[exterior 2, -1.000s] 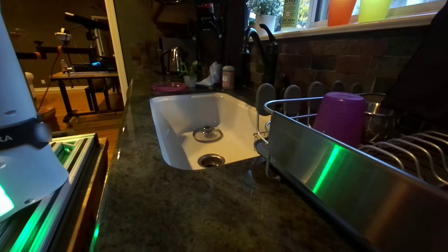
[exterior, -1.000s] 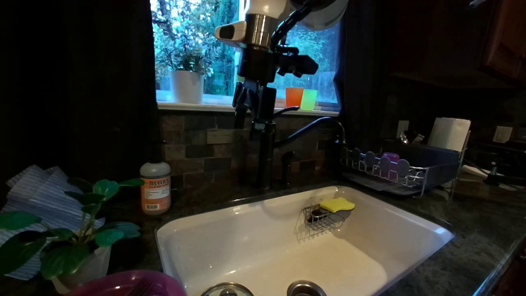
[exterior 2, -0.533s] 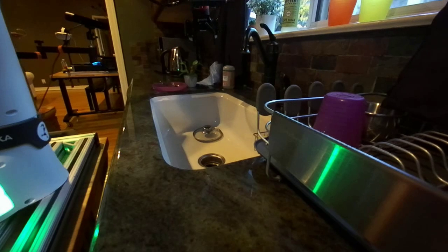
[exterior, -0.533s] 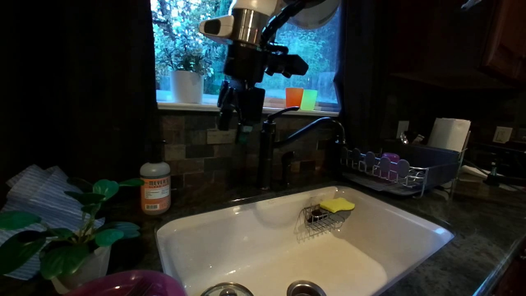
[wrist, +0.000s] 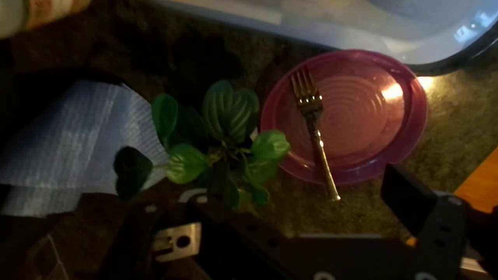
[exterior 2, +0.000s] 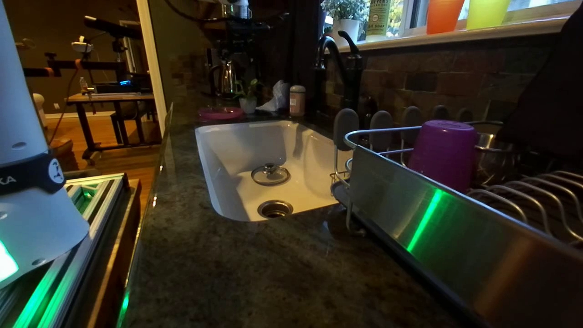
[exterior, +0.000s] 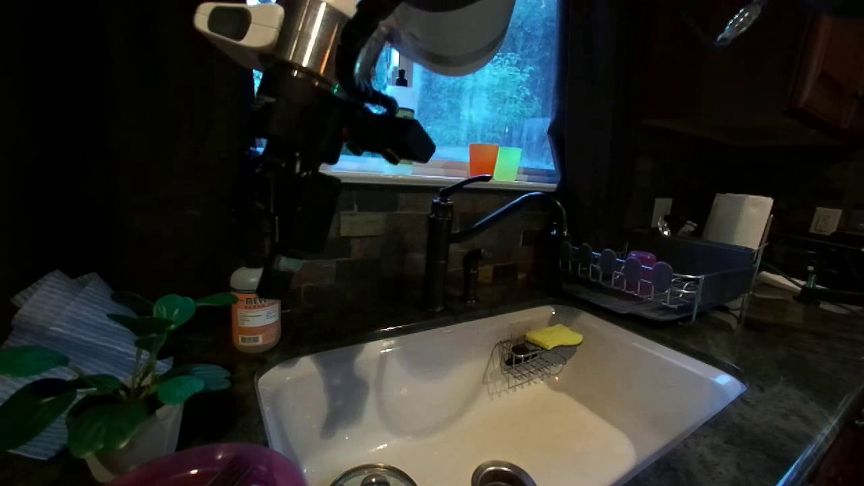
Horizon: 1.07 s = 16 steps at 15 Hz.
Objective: Pick up the folk and put it in the dish dryer
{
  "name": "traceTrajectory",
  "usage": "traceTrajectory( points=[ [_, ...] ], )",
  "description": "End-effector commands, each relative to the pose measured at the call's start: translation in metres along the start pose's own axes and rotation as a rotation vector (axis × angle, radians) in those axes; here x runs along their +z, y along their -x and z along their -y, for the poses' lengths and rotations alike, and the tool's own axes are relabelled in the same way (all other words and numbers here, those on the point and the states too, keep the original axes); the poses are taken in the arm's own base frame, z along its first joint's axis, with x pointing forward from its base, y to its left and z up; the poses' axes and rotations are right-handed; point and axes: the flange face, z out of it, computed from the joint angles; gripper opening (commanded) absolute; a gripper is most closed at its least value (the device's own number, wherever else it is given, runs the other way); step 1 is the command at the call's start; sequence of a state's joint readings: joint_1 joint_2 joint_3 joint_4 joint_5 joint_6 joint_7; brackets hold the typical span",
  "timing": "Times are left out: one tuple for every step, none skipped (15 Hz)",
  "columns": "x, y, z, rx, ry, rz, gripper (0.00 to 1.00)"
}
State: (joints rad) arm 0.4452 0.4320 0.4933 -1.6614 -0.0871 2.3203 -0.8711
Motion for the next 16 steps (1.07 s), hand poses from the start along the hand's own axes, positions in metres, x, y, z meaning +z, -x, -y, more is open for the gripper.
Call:
traceTrajectory(
  points=[
    [0.038, -0.032, -0.004, -0.115, -0.101, -0.116, 1.00],
    [0.044, -0.040, -0.003, -0.150, -0.132, -0.139, 1.00],
    [0.048, -0.046, -0.002, -0.180, -0.159, -0.161, 1.00],
    [0.055, -0.051, 0.000, -0.206, -0.193, -0.180, 1.00],
    [0.058, -0.055, 0.002, -0.240, -0.223, -0.192, 1.00],
    [0.050, -0.044, 0.005, -0.189, -0.156, -0.144, 1.00],
    [0.054, -0.048, 0.005, -0.210, -0.178, -0.157, 1.00],
    [0.057, -0.051, 0.004, -0.220, -0.189, -0.165, 1.00],
    [0.057, -0.052, 0.003, -0.224, -0.192, -0.171, 1.00],
    [0.057, -0.052, 0.001, -0.226, -0.193, -0.174, 1.00],
    [0.057, -0.052, 0.001, -0.226, -0.192, -0.175, 1.00],
    [0.057, -0.052, 0.001, -0.227, -0.192, -0.176, 1.00],
    [0.056, -0.053, 0.001, -0.228, -0.192, -0.177, 1.00],
    [0.056, -0.053, 0.001, -0.228, -0.192, -0.177, 1.00],
    [0.056, -0.053, 0.001, -0.229, -0.192, -0.177, 1.00],
    [0.056, -0.053, 0.001, -0.229, -0.192, -0.178, 1.00]
  ],
)
